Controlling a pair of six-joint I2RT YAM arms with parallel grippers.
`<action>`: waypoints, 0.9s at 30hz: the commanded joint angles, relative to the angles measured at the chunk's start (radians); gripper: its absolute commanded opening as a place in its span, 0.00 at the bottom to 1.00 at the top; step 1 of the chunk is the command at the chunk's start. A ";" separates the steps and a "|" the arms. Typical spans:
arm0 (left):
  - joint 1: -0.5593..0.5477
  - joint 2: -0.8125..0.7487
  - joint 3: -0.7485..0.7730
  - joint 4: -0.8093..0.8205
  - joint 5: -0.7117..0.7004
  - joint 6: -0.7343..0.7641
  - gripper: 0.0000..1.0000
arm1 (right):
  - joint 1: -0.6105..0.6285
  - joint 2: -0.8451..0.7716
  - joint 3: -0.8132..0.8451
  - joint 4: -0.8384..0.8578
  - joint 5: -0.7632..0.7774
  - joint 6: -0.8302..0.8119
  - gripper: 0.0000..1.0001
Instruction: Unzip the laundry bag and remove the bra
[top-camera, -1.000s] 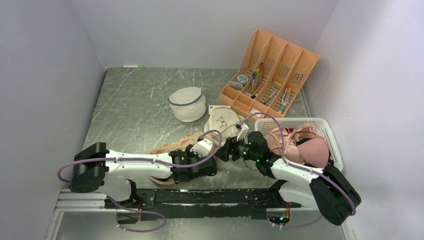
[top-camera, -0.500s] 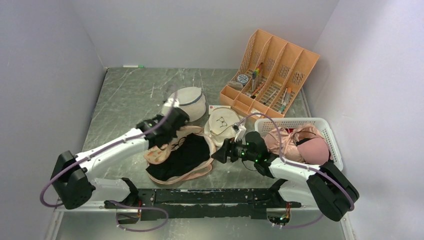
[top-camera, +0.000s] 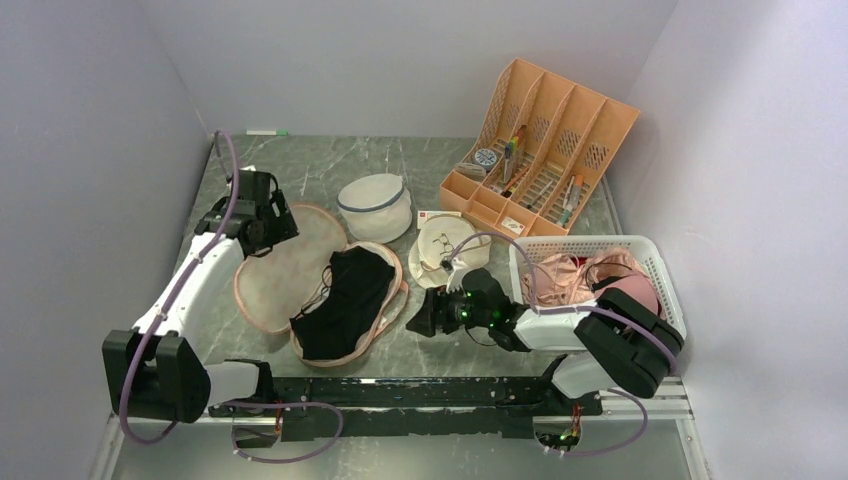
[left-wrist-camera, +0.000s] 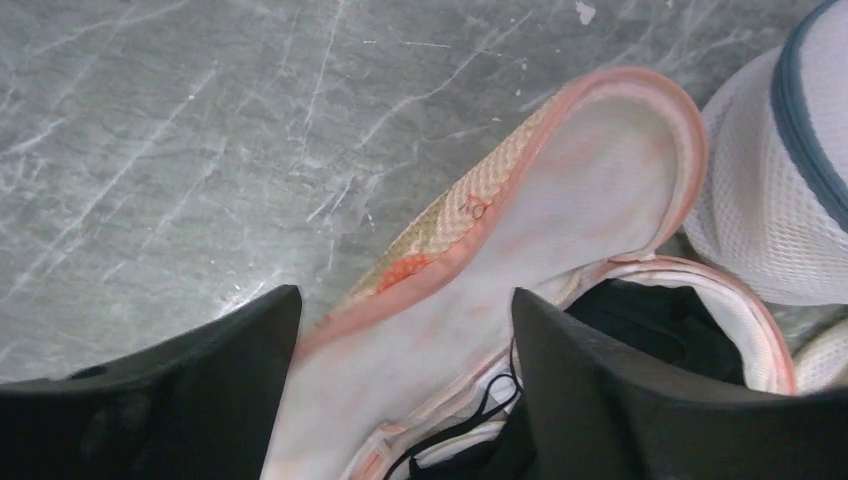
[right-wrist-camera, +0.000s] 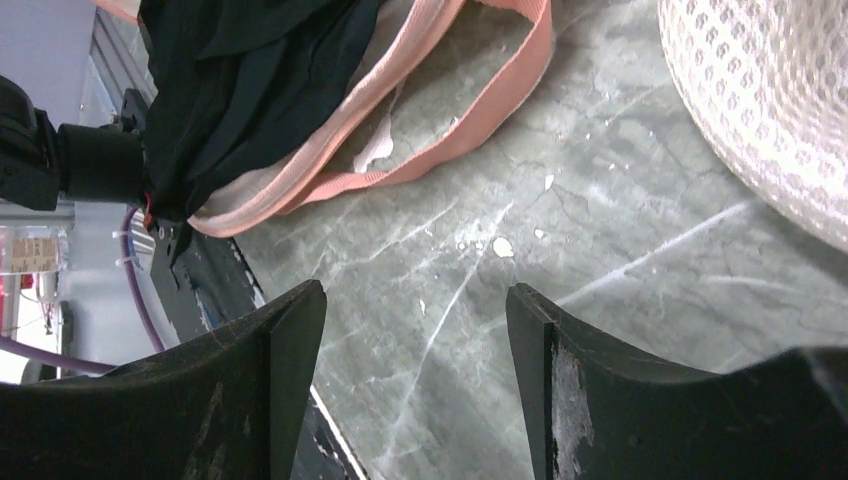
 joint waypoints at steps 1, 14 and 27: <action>0.012 -0.089 -0.034 -0.024 0.004 0.026 0.98 | 0.007 0.035 0.048 0.043 0.012 -0.008 0.66; 0.021 -0.441 -0.140 0.123 0.178 0.082 1.00 | 0.006 0.052 0.198 -0.081 0.057 -0.081 0.66; 0.025 -0.261 -0.249 0.303 0.542 -0.121 0.99 | 0.045 0.299 0.364 0.084 -0.093 0.013 0.50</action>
